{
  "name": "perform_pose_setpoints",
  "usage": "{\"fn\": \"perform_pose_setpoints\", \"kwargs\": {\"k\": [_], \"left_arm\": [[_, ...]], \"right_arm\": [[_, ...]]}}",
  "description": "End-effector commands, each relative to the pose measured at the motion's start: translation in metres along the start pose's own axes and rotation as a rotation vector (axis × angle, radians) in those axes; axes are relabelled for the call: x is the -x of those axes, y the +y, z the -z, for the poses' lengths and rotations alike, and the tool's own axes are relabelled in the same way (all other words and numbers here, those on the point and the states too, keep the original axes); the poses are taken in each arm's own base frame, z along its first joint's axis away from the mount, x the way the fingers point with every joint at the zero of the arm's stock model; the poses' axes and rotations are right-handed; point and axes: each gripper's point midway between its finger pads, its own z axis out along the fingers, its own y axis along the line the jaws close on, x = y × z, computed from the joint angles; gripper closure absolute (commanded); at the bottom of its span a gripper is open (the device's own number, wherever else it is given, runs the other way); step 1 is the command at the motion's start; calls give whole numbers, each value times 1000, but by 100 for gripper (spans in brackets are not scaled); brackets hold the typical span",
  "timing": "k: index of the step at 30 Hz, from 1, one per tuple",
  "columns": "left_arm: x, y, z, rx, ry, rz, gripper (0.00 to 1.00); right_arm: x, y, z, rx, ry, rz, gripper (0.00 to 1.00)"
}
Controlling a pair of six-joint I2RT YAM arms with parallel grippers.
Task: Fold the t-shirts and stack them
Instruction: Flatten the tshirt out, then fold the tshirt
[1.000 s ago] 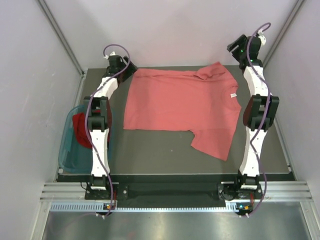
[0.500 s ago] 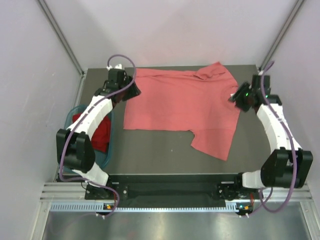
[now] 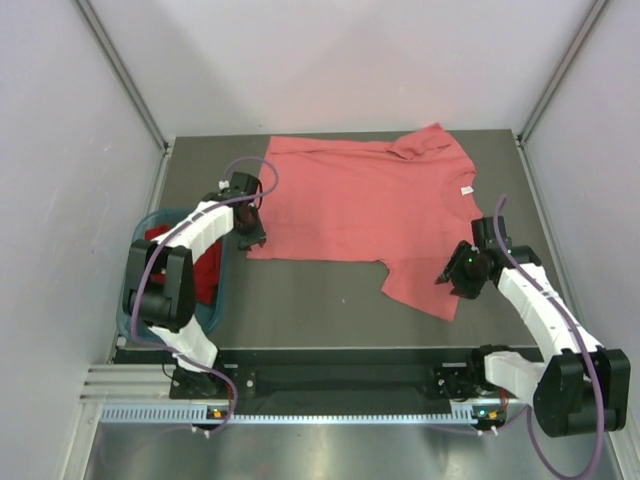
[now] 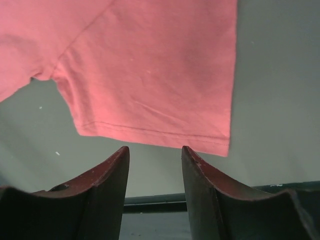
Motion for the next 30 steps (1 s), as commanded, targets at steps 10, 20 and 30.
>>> {"fn": "perform_pose_setpoints", "kwargs": {"k": [10, 20, 30], "left_arm": [[1, 24, -18, 164, 1, 92, 53], [2, 27, -35, 190, 19, 121, 53], [1, 30, -36, 196, 17, 103, 73]], "right_arm": [[20, -30, 2, -75, -26, -90, 49], [24, -24, -5, -62, -11, -103, 49], [18, -38, -15, -119, 9, -160, 50]]}}
